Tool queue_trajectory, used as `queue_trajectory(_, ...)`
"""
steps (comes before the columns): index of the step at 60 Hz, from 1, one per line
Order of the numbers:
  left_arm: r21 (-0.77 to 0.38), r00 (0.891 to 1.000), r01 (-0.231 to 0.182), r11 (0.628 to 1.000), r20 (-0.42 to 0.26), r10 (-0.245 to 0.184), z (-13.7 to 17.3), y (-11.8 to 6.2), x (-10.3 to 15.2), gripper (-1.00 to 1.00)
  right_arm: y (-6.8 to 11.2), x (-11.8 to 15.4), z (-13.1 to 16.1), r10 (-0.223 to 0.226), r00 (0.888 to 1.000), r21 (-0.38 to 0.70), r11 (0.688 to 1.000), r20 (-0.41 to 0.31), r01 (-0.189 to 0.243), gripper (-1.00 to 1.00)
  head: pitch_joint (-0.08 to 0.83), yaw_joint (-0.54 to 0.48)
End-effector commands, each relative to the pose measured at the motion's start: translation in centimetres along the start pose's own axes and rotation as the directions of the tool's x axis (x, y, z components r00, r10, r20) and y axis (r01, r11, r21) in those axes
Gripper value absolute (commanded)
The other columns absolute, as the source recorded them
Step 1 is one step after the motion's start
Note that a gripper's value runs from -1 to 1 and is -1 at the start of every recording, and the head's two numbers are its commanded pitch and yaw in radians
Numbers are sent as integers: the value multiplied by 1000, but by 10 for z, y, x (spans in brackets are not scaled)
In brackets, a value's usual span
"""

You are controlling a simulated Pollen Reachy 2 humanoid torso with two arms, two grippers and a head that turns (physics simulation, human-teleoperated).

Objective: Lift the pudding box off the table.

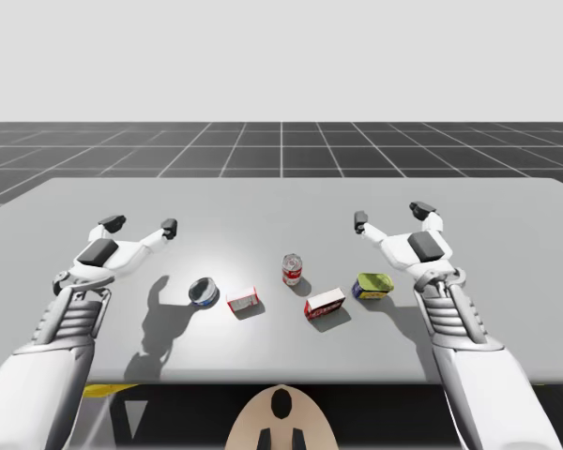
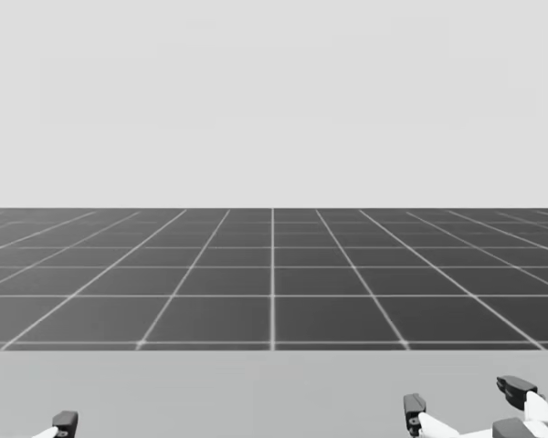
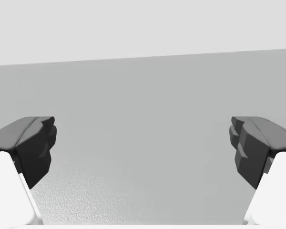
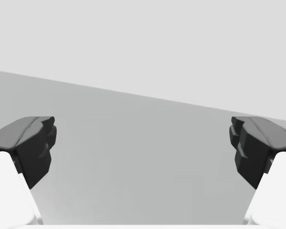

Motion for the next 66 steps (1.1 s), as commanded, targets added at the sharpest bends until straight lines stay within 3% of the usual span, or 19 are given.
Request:
queue_trajectory(1,0,1000,2,1000,0,-2,0,0,0,-1000,0,-1,1,-6,1000,0,1000,5,6,-1000,-2,-4)
queue_trajectory(17,1,1000,2,1000,-1,-2,0,-1,0,-1000,-1,1,0,-1,1000,-6,1000,6,1,-1000,59,-4)
queue_trajectory(43,1,1000,6,1000,-1,-6,0,0,0,-1000,-1,1,-1,4,1000,-15,1000,-3,-4,-1000,429,-4)
queue_trajectory(66,-6,1000,9,1000,5,-9,0,0,1,-1000,-1,1,-2,6,1000,-16,1000,-3,-6,-1000,656,-88)
